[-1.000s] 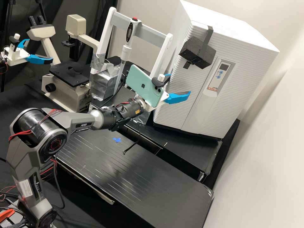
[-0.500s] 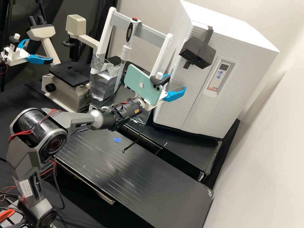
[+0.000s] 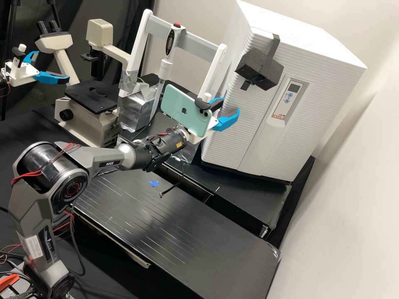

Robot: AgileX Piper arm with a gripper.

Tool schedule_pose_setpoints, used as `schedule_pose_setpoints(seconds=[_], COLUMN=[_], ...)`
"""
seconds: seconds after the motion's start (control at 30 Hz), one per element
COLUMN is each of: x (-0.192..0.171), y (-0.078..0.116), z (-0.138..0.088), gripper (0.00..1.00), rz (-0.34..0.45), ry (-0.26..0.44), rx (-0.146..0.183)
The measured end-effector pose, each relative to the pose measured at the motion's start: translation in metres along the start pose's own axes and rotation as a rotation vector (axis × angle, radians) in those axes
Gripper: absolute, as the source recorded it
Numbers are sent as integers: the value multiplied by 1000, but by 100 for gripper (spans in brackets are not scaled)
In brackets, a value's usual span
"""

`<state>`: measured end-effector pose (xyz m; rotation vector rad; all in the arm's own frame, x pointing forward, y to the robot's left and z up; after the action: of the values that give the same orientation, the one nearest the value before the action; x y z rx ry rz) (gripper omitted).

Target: Open the door

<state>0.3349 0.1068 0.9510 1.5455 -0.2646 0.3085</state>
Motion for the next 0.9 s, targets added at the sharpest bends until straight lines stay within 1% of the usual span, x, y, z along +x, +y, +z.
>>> schedule_pose_setpoints(seconds=[0.2,0.47,0.57,0.63,0.83,0.9], x=[0,0,0,0,-1,-1], y=[0,0,0,1,3,5], z=[0,0,0,1,9,12], gripper=[0,0,0,0,0,0], rz=[-4,-4,-8,-8,-24,-27], ry=[4,5,11,12,13,18], rx=[-7,-8,-14,-19,-16,-25])
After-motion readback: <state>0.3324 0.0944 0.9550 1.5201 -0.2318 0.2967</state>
